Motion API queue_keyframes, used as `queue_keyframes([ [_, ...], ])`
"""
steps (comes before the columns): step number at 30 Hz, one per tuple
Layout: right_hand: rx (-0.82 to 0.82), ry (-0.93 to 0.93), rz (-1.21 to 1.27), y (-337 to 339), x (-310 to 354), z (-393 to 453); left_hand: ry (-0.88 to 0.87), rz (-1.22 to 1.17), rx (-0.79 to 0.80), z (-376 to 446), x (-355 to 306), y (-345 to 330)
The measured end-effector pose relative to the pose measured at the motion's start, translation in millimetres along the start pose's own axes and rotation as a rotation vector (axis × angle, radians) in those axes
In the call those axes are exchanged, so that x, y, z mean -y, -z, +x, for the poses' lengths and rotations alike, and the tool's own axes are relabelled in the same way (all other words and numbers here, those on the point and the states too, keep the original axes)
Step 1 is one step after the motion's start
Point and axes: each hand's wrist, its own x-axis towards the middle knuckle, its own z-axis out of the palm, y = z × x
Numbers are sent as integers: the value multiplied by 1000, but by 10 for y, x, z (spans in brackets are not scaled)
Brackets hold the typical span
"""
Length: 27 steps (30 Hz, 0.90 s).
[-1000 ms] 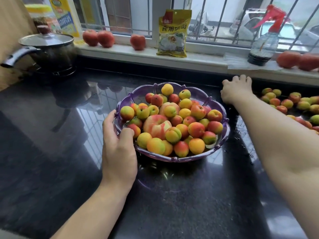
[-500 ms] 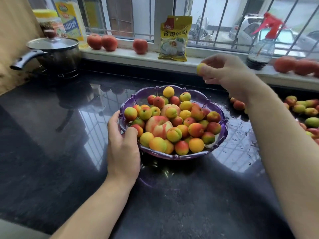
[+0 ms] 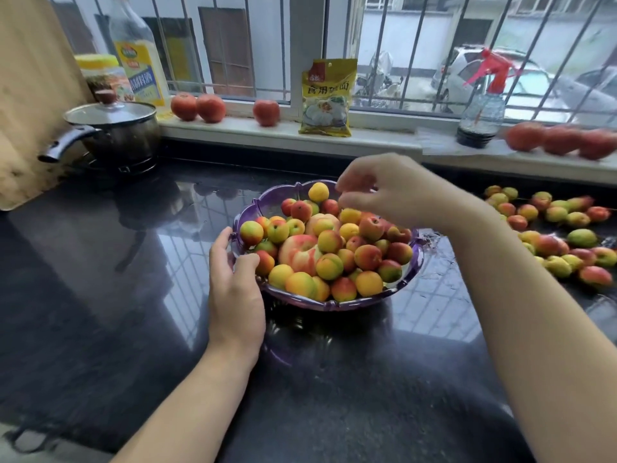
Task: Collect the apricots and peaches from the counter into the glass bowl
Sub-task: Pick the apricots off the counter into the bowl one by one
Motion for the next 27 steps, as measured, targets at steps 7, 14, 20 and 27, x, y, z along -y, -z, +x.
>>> queue_keyframes([
  [7, -476, -435, 78, 42, -1123, 101, -9, 11, -27, 88, 2, -103],
  [14, -719, -717, -83, -98, -1747, -33, -133, 21, -25, 233, 32, -129],
  [20, -250, -680, -551, -132, -1851, 435, -150, 8, -18, 295, 71, -142],
  [27, -60, -783, -646, -305, -1931, 722, -142, 11, -20, 303, 92, -125],
])
